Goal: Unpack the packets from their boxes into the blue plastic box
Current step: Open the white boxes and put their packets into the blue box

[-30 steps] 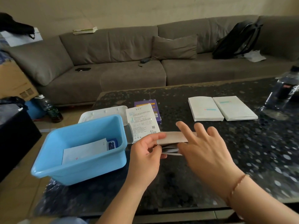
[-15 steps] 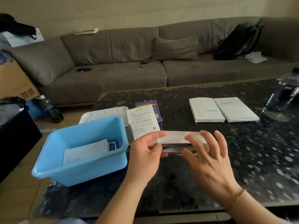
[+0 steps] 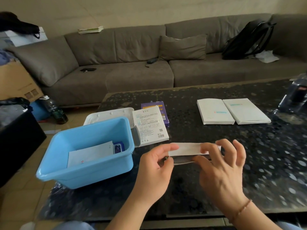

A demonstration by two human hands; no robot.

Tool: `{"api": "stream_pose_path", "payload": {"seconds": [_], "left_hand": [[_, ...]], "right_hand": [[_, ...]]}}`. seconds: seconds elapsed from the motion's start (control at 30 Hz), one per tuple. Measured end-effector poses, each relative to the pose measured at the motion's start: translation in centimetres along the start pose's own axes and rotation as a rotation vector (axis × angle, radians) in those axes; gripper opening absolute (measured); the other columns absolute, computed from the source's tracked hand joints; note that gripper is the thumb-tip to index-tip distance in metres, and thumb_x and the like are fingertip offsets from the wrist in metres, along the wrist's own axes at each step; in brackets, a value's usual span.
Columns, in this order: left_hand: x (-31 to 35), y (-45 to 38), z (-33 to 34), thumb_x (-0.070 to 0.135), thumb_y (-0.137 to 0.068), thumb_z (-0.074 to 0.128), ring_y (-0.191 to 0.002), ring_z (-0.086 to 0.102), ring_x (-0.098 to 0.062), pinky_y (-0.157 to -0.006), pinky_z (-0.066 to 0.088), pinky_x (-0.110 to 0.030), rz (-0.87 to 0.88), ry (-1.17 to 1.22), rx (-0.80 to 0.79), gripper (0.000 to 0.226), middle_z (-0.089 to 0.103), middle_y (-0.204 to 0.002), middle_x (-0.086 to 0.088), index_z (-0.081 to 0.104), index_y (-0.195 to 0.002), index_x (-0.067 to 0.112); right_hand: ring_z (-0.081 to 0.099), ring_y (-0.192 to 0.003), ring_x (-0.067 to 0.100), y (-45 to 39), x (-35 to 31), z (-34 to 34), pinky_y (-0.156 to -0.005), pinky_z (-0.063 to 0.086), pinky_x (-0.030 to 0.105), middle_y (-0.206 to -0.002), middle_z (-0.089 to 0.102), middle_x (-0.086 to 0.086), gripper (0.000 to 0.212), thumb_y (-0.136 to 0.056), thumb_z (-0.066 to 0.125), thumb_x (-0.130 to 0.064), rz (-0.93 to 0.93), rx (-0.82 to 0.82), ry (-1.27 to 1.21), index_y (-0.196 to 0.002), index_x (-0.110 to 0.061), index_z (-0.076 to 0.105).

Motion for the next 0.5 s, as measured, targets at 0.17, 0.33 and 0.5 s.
{"api": "stream_pose_path", "payload": {"seconds": [0.17,0.33,0.5], "left_hand": [[-0.4,0.3,-0.2,-0.001,-0.091,0.061,-0.109,0.064,-0.002,-0.092,0.057,-0.032,-0.003,0.015,0.066,0.043,0.069,-0.108,0.028,0.07,-0.101,0.04],[-0.3,0.3,0.3,-0.002,-0.092,0.059,-0.111,0.063,0.0,-0.095,0.056,-0.034,-0.021,0.063,0.095,0.043,0.067,-0.109,0.032,0.071,-0.105,0.036],[0.2,0.5,1.6,-0.005,-0.092,0.059,-0.07,0.061,0.01,-0.074,0.055,-0.021,-0.026,0.092,0.161,0.046,0.067,-0.098,0.039,0.069,-0.106,0.038]], "right_hand": [[0.046,-0.099,0.032,-0.4,-0.8,-1.6,-0.091,0.035,0.05,-0.096,0.063,0.002,0.011,-0.075,0.068,-0.029,-0.05,-0.094,-0.07,-0.071,-0.019,0.068],[0.05,-0.073,0.029,-1.3,0.0,-2.9,-0.066,0.033,0.038,-0.075,0.057,-0.001,0.029,-0.087,0.059,-0.029,0.084,-0.086,-0.068,-0.061,-0.018,0.065],[0.045,-0.057,0.024,-1.9,-0.1,-2.5,-0.051,0.029,0.029,-0.059,0.051,-0.004,0.029,-0.08,0.068,-0.027,0.283,-0.198,-0.057,-0.052,-0.021,0.063]]}}
Point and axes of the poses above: each hand's wrist, its own y-axis away from the middle knuckle, its own z-axis out of the palm, x = y × z, the point moved 3 cm from there along -y, towards the middle knuckle
